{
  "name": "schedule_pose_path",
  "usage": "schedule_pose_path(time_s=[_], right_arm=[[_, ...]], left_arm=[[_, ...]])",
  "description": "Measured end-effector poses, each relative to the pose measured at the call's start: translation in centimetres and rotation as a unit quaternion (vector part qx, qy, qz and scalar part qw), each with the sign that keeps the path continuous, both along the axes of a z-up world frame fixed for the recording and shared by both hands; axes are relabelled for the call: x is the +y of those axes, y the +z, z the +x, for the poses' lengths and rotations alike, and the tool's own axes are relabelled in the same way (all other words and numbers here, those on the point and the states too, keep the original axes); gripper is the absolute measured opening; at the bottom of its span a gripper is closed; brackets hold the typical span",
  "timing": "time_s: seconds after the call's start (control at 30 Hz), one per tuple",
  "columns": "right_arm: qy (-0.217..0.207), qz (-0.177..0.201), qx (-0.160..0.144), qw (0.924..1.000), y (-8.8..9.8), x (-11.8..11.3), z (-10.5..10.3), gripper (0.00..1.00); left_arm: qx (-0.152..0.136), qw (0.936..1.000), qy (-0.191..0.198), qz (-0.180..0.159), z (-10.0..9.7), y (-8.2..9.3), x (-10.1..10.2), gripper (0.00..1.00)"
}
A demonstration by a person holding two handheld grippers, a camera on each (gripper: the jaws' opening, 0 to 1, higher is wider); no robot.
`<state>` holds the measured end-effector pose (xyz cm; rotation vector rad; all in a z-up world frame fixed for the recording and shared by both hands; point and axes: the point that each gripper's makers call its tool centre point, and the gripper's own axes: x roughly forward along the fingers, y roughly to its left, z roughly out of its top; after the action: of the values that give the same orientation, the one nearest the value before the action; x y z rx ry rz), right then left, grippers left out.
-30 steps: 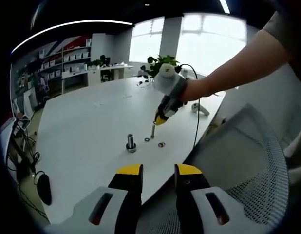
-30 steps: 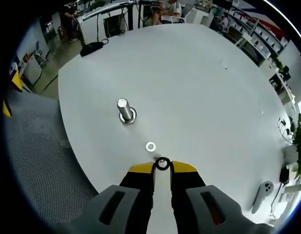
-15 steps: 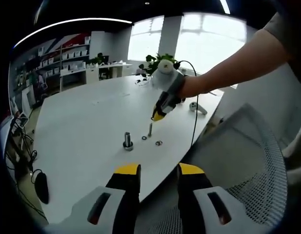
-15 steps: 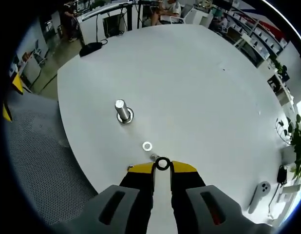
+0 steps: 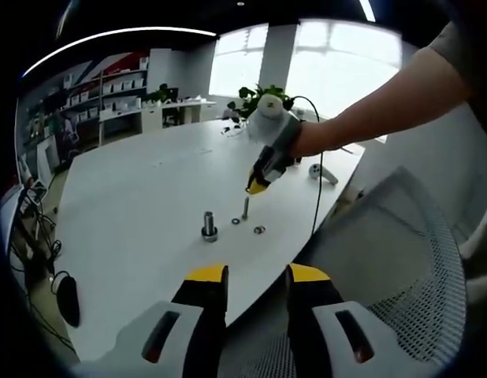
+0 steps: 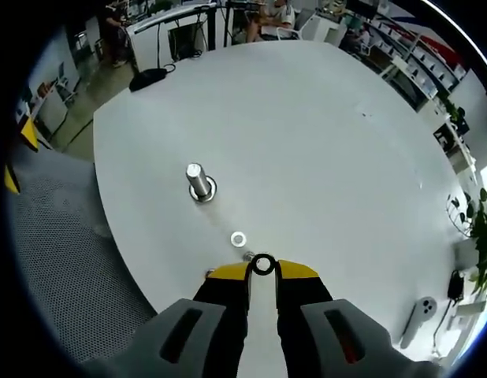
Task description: Place the washer onto the threaded stud by aligning its center hole with the stud, sliding it down to the base, and recovering from edge contact or off-axis alignment until the washer reaches the visible bottom stop.
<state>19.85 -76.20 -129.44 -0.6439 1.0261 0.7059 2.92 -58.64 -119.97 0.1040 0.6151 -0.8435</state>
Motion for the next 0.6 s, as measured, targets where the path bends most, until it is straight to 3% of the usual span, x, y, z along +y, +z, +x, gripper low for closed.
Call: schedule_pose_path(time_s=[0.6], right_arm=[[0.007,-0.012,0.029,0.9995,-1.7,0.5,-0.2,0.14]], left_arm=[[-0.004,1.0000,0.005,-0.003,0.2,0.2,0.1,0.26]])
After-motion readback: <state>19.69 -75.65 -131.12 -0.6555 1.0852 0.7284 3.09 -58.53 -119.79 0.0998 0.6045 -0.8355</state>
